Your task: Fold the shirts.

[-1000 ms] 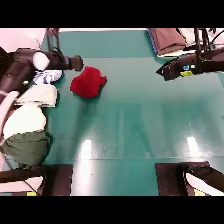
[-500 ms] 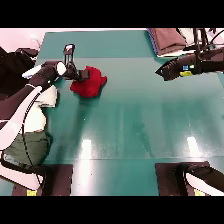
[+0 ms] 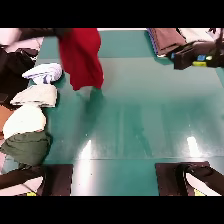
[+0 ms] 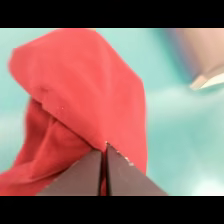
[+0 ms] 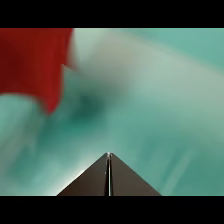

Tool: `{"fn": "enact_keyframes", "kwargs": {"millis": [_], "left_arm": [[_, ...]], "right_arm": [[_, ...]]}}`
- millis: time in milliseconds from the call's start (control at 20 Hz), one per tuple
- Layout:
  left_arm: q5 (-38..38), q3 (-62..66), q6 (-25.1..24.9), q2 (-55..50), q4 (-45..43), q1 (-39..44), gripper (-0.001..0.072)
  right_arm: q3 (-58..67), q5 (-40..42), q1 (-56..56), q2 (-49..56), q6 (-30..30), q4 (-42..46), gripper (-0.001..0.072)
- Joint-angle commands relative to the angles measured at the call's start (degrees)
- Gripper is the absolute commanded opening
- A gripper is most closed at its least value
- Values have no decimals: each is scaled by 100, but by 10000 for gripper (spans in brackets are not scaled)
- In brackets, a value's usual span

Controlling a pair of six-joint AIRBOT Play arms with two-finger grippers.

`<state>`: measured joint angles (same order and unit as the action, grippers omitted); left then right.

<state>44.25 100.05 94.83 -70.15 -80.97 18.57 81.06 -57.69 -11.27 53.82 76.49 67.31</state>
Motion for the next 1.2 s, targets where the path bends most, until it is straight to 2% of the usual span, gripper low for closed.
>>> {"fn": "enact_keyframes", "kwargs": {"millis": [0,150,300,400,500,650,800,1000,1150], "left_arm": [[190,140,-90,957,-4,640,23],[509,63,-90,907,-7,1513,24],[713,-289,-647,549,0,2076,35],[734,-466,-723,306,-46,2076,547],[942,-463,-629,219,-177,1698,549],[1401,-468,-468,179,-175,612,548],[1534,-970,-315,-66,87,-173,548],[1180,-2288,-337,-717,699,-444,549],[1071,-2682,-490,-1543,1156,-442,548]], "right_arm": [[4,813,4,-363,0,22,14],[4,826,4,-446,-2,26,14],[4,820,4,-474,0,22,14],[4,802,4,-479,0,20,14],[4,715,4,-479,0,20,14],[2,538,4,-476,0,20,14],[2,505,4,-470,0,17,14],[2,470,4,-472,0,17,14],[2,293,4,-428,0,-9,14]]}}
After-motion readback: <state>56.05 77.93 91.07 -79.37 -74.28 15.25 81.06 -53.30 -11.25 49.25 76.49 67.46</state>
